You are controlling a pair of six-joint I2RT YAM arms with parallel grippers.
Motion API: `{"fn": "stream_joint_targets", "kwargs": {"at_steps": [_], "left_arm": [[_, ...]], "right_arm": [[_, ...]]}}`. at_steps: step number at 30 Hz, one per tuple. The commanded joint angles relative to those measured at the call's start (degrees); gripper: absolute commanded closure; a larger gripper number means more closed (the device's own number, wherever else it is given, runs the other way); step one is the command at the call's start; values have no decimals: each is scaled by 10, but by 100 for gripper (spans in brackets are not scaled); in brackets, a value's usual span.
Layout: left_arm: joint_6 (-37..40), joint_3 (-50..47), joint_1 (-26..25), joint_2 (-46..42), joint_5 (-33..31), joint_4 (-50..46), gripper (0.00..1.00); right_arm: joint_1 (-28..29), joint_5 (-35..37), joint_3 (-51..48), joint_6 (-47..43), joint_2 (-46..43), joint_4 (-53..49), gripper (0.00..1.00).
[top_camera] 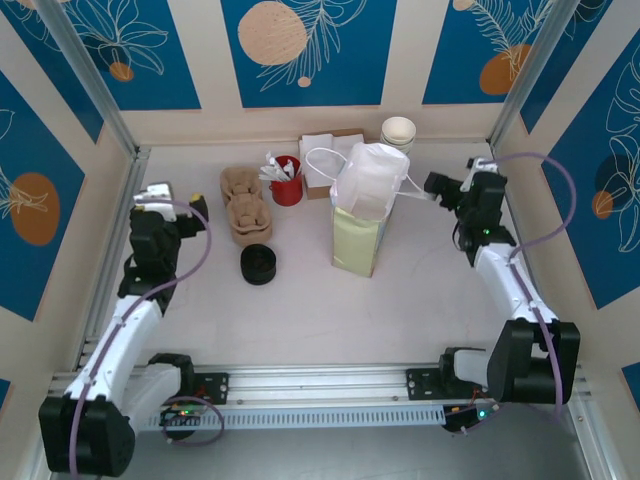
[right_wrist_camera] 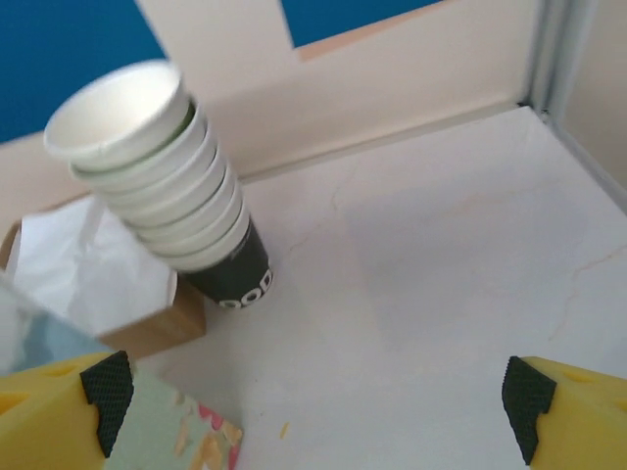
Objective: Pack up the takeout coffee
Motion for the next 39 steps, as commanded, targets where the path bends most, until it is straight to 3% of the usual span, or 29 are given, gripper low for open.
{"fn": "stream_joint_targets", "kwargs": {"at_steps": [1,5,10,15,21,31,39], "left_arm": [[-78,82,-5,-13,-53,-194,0],[-98,153,-5,-17,-47,-288,0],[-112,200,-5,-25,10,-346,0],[-90,235,-5,-10,66,-391,0],[-82,243,-5,-17,81,-411,0],[-83,259,-4,-13,89,-431,0],[-86,260,-5,-10,83,-443,0]], "right_arm": [[-6,11,97,88,13,-178,1],[-8,-51,237,110,81,-275,1],[-1,-99,389,117,183,-326,5],[10,-89,568,119,305,-415,17],[25,-62,704,113,422,-474,26],[41,-52,853,98,549,-524,41],[53,-66,883,90,585,-518,54]]}}
